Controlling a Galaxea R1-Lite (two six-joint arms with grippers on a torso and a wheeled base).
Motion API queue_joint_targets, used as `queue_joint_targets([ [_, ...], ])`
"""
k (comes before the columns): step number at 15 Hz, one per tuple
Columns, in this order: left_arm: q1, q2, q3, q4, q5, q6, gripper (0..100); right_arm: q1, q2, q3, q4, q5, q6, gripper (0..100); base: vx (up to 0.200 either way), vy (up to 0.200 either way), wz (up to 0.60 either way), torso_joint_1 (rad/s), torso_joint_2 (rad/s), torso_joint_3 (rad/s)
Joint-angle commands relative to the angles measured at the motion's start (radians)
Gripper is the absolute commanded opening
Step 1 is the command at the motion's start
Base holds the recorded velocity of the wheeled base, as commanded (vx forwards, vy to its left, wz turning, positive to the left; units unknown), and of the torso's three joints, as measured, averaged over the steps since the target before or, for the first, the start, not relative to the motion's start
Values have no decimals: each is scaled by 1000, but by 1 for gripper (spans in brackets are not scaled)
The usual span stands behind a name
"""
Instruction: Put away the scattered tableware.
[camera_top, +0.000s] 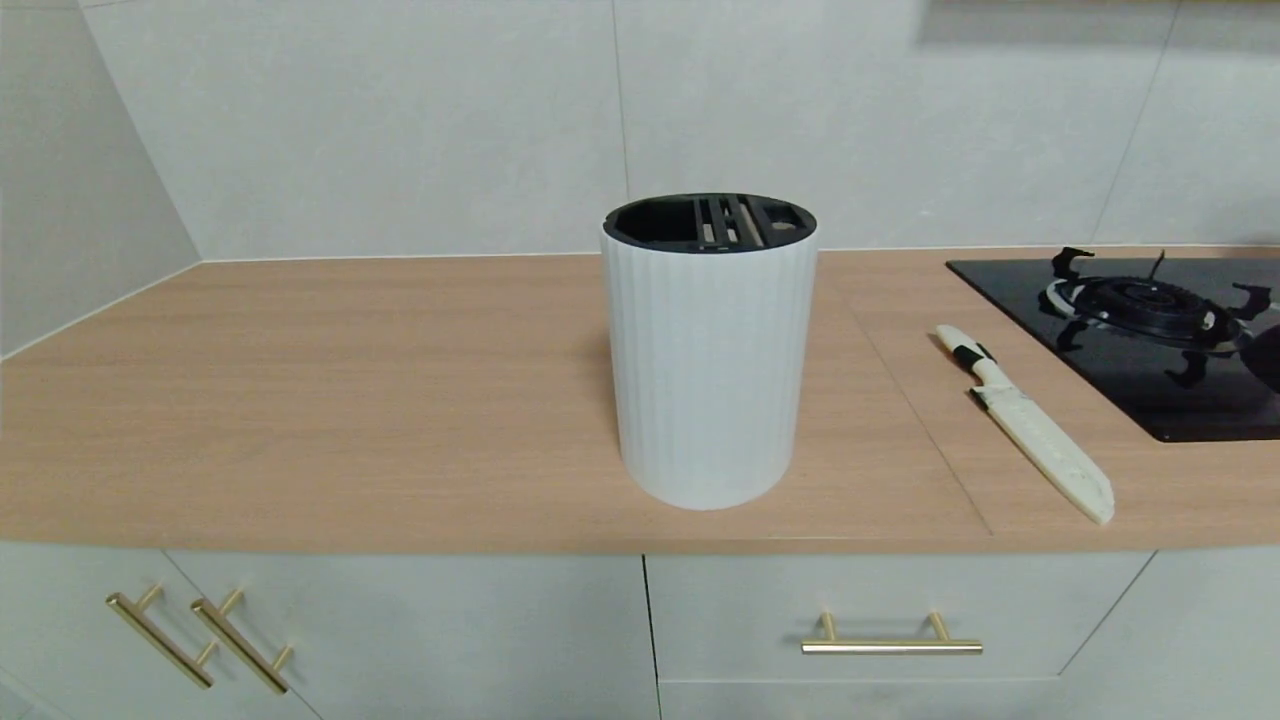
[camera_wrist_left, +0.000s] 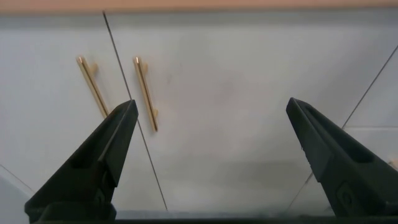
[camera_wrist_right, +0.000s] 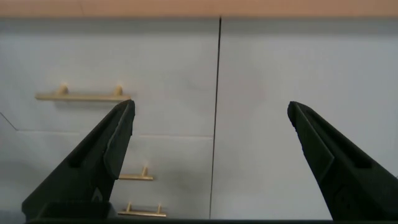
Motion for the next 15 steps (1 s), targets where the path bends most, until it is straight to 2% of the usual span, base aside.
queue_joint_targets([
  [1,0,0,0,0,0,0,100,0,1,0,-2,0,0,100,0,0,0,178,-491,-286],
  [15,0,0,0,0,0,0,100,0,1,0,-2,0,0,100,0,0,0,226,-516,-290],
])
